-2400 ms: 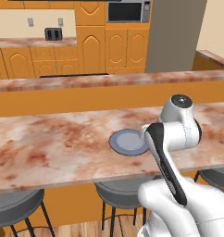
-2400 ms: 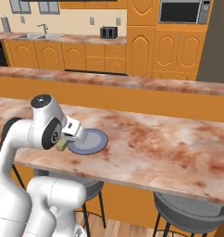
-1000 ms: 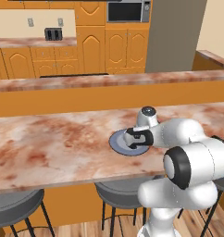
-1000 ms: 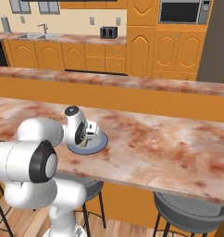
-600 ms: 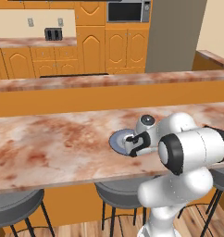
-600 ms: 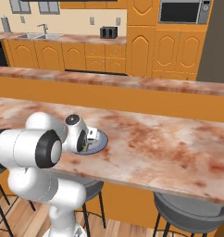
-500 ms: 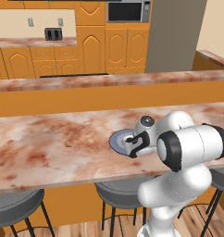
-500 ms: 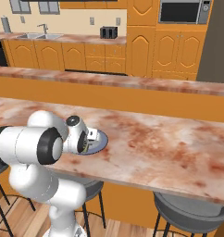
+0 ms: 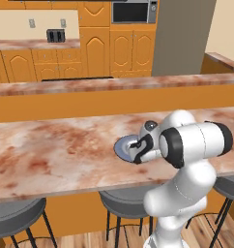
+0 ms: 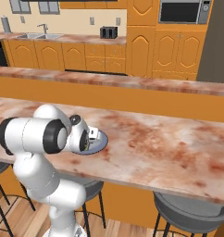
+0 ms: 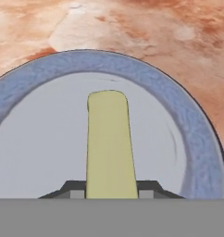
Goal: Retrieve the butter from the fridge and place it on a plate on the dining table. Then retrieve the butter knife by the fridge and place it near the plate.
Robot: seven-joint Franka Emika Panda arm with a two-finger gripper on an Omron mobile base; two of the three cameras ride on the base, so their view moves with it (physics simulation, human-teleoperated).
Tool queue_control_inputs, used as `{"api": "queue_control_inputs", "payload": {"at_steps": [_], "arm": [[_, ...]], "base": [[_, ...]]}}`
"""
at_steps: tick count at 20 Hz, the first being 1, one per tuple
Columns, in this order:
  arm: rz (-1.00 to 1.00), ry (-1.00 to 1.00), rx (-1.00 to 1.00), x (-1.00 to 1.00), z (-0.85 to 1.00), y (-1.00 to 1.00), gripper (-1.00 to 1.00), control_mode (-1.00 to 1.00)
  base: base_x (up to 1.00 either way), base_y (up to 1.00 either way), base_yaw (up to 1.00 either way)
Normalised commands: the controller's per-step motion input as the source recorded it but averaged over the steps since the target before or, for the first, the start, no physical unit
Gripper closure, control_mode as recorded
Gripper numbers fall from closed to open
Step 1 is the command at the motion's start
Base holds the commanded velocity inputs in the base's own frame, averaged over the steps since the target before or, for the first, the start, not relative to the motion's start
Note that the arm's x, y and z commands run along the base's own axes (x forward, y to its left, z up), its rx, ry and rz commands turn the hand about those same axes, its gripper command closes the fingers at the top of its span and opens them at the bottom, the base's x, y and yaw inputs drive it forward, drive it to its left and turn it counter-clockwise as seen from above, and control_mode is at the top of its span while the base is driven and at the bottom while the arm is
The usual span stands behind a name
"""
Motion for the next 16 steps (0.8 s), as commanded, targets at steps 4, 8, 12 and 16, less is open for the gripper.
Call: {"api": "queue_control_inputs", "payload": {"at_steps": [4,8,12,16], "arm": [[0.0,0.0,0.0,0.26,-0.07,0.08,1.0,-1.0],[0.0,0.0,0.0,0.05,-0.2,0.03,1.0,-1.0],[0.0,0.0,0.0,0.01,-0.08,0.0,-1.0,-1.0],[0.01,0.01,0.0,0.07,0.0,0.0,-1.0,-1.0]], "base": [[0.0,0.0,0.0],[0.0,0.0,0.0],[0.0,0.0,0.0],[0.0,0.0,0.0]]}}
